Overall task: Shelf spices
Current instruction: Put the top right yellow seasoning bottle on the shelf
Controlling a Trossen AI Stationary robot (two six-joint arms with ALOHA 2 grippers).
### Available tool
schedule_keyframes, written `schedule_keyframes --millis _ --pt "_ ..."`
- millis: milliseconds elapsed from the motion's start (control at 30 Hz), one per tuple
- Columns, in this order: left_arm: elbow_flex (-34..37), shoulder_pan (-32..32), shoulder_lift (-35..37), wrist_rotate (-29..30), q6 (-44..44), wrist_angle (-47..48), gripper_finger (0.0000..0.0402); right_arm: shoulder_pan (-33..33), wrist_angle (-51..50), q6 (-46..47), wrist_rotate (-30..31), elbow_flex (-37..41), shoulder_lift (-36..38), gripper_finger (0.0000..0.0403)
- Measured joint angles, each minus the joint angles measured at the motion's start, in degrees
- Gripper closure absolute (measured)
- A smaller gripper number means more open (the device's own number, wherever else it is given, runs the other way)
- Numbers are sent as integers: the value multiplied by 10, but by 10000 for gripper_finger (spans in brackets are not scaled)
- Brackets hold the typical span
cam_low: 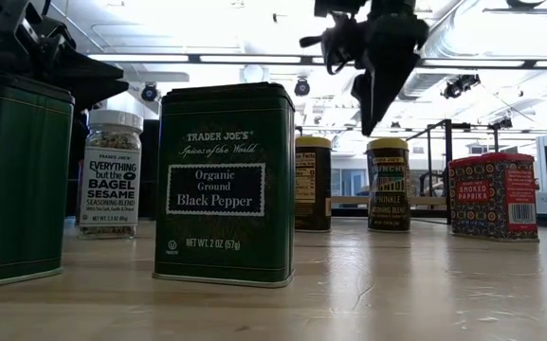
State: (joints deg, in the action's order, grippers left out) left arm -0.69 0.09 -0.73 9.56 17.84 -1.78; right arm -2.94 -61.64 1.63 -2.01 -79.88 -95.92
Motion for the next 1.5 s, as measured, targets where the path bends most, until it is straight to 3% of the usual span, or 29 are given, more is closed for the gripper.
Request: schedule_keyframes --millis 367,933,1033,1267,1500 --pt "0 0 0 0 0 0 305 23 61 35 18 67 -3 64" --pt "0 0 0 0 0 0 305 6 56 21 0 70 -33 193" --pt "0 0 0 0 0 0 305 -13 5 10 3 24 -32 193" --pt "0 0 0 0 0 -1 305 -119 -88 -52 87 -159 -50 193" --pt "0 0 0 1 0 -1 305 -244 -164 -165 90 -372 -177 193"
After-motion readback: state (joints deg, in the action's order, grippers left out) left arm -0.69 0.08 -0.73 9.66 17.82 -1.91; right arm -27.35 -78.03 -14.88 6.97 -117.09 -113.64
